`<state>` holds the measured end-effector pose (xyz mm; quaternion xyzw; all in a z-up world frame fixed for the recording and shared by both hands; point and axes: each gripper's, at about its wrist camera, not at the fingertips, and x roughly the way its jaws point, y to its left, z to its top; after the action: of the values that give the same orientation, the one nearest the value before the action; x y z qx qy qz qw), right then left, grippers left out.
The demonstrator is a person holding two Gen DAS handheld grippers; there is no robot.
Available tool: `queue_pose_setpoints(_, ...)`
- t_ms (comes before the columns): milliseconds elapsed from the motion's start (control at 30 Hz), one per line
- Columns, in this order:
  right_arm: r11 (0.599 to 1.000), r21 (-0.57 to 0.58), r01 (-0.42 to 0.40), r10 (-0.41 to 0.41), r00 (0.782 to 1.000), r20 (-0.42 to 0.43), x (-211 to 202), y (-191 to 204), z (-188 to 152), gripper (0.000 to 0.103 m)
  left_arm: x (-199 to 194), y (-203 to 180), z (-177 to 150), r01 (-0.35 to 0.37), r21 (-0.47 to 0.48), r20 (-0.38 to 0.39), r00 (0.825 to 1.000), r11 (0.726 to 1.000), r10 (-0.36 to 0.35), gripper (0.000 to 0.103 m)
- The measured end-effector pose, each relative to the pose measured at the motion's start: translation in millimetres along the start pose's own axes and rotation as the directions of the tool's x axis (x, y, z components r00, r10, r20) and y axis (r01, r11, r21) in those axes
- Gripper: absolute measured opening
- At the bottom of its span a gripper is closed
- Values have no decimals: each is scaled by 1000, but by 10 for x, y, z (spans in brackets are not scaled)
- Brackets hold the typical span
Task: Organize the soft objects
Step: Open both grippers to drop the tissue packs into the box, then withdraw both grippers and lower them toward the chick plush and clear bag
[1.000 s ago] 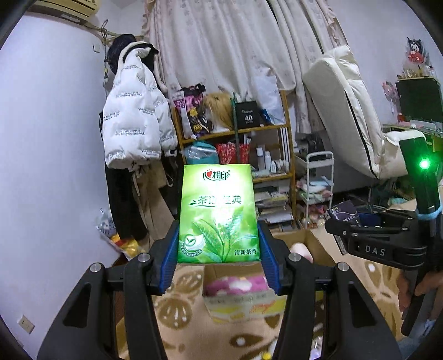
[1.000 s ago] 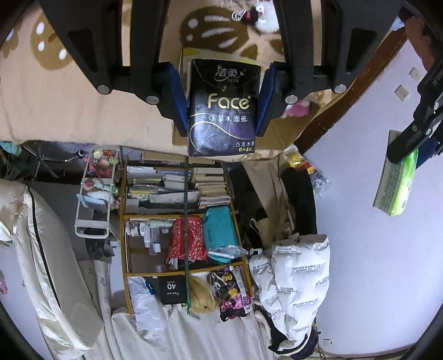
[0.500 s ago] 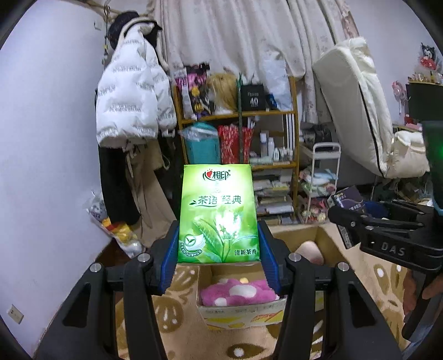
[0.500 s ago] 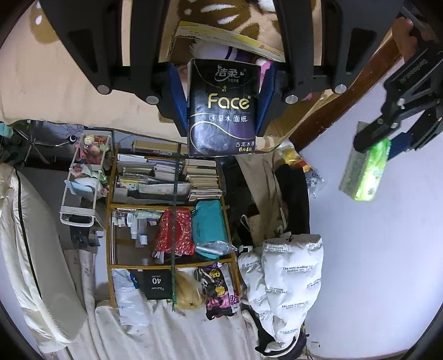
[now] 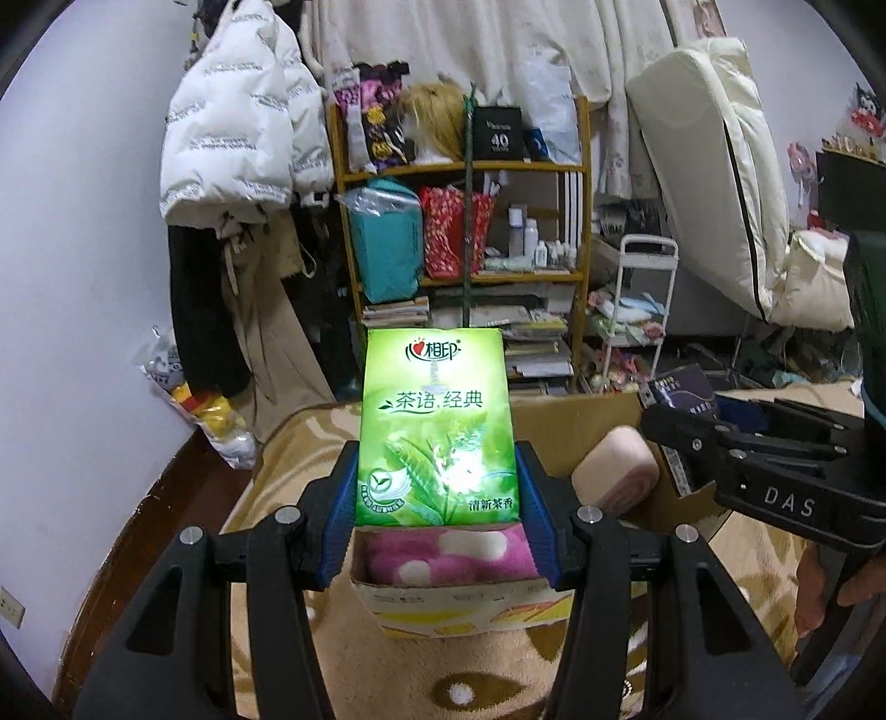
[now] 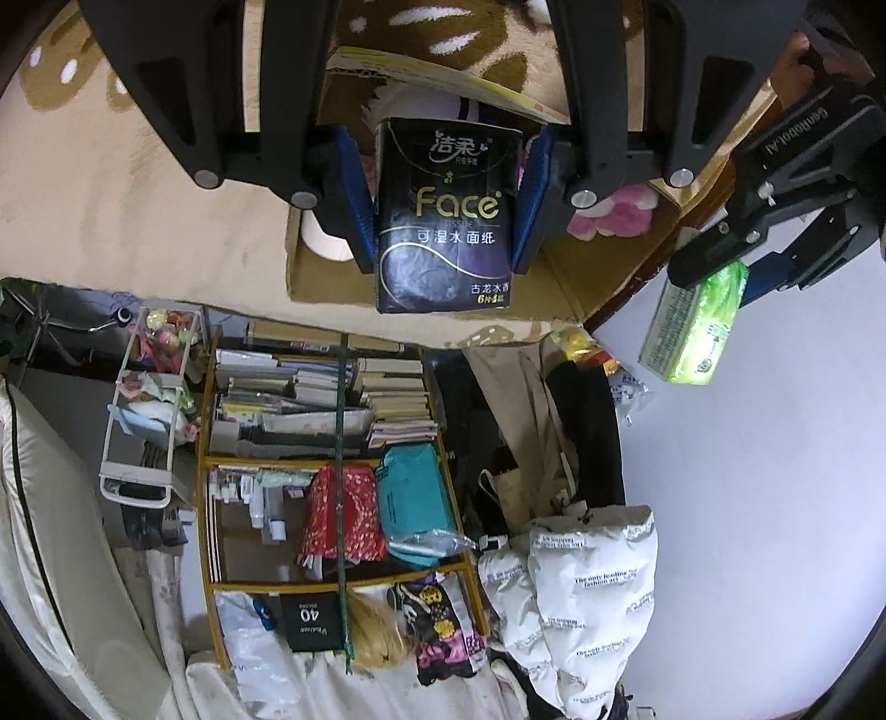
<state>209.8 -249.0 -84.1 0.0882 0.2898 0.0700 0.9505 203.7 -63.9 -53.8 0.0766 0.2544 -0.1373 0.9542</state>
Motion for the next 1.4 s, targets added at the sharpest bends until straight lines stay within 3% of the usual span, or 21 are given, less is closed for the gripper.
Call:
queue_pose_setpoints(333, 1000, 2, 5, -5, 998, -59, 198, -27, -107, 51, 186, -62, -166, 33, -2, -78, 996, 999, -33, 52)
queue_pose_setpoints(567, 1000, 17, 7, -6, 997, -81, 216, -67, -130, 52, 112, -108, -172, -13, 1, -62, 998, 1000, 13, 58)
queue_pose_setpoints(700, 999, 39, 3, -1, 998, -70, 167, -105, -122, 63, 27, -84, -153, -35, -3, -53, 998, 999, 35, 68)
queue_pose_setpoints(867, 999, 46, 12, -9, 997, -71, 37, -102, -127, 67, -138, -43, -138, -57, 4, -60, 997, 998, 57, 77)
queue_pose_setpoints(967, 998, 48, 33, -30, 998, -64, -108, -87, -148, 76, -273, -20, -128, -63, 2, -65, 996, 998, 63, 79)
queue_pose_setpoints(1067, 997, 64, 44, -41, 998, -46, -293, -75, -170, 86, -434, 19, -126, -67, -19, -79, 995, 998, 65, 90)
queue_pose_setpoints(1233, 996, 71, 63, -61, 998, -28, -578, -67, -161, 100, -659, 13, -133, -60, -8, -97, 993, 998, 59, 91)
queue_pose_setpoints(1400, 995, 64, 81, -79, 996, -36, -820, -39, -235, 102, -885, 17, -170, -27, -36, -121, 992, 999, 23, 97)
